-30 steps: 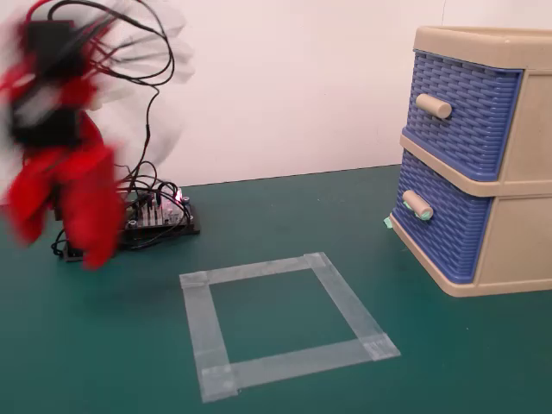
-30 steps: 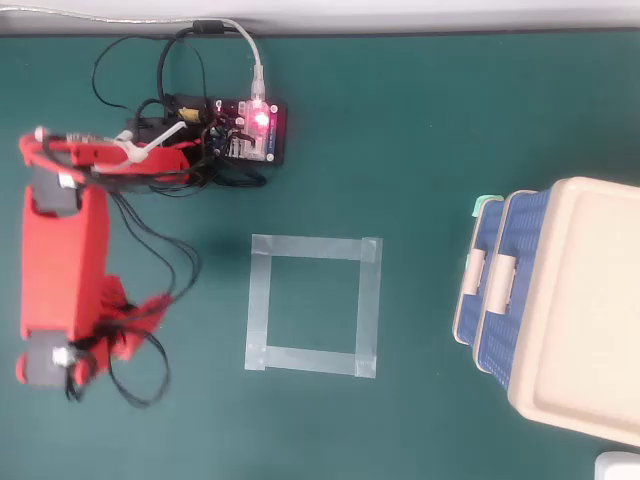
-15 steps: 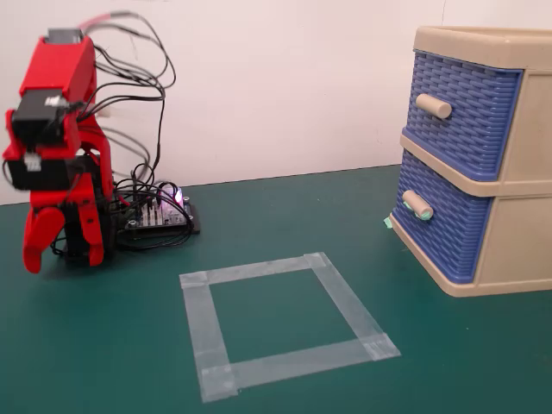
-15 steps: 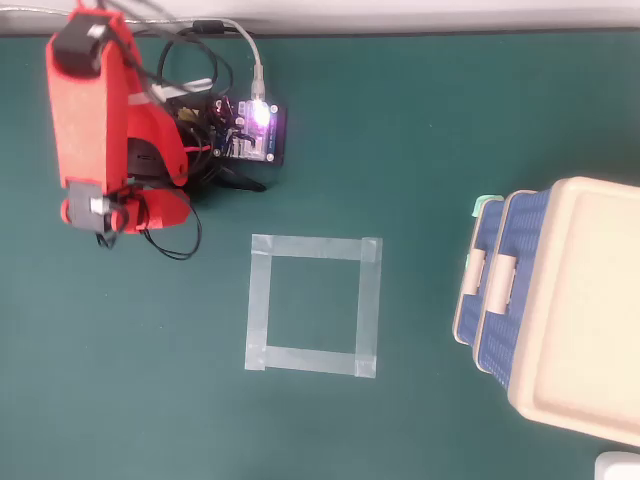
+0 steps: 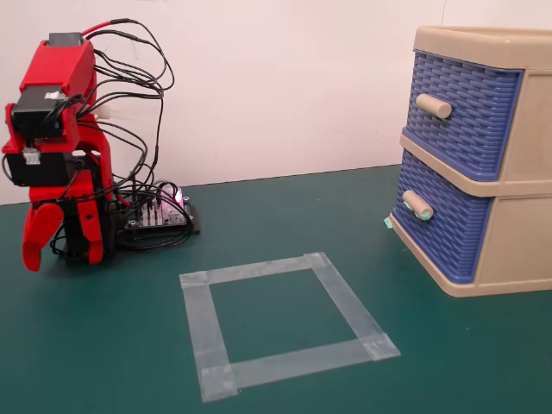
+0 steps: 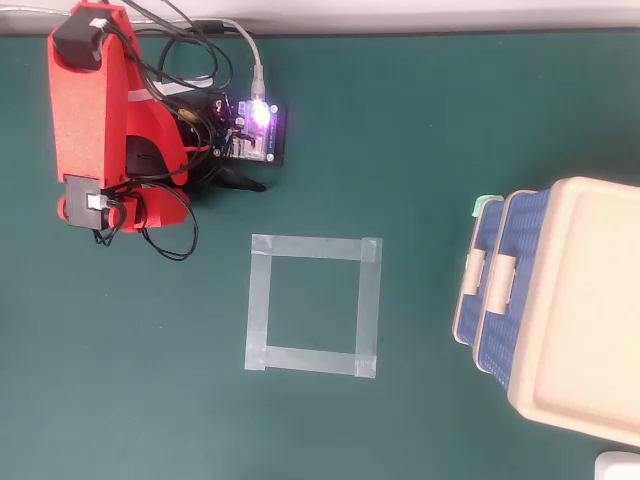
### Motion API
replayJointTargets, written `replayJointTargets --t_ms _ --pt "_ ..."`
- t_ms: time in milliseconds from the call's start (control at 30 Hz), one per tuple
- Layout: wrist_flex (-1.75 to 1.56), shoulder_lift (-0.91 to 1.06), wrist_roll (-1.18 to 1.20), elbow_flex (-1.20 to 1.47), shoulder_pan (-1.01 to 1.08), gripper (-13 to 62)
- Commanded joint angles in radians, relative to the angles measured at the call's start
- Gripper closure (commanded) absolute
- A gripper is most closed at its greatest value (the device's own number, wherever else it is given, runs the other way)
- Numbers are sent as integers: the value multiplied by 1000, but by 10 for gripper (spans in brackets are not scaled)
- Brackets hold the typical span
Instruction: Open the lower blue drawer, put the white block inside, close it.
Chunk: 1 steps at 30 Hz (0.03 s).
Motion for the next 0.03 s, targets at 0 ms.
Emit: replayJointTargets --t_ms 0 --pt "179 44 2 17 12 149"
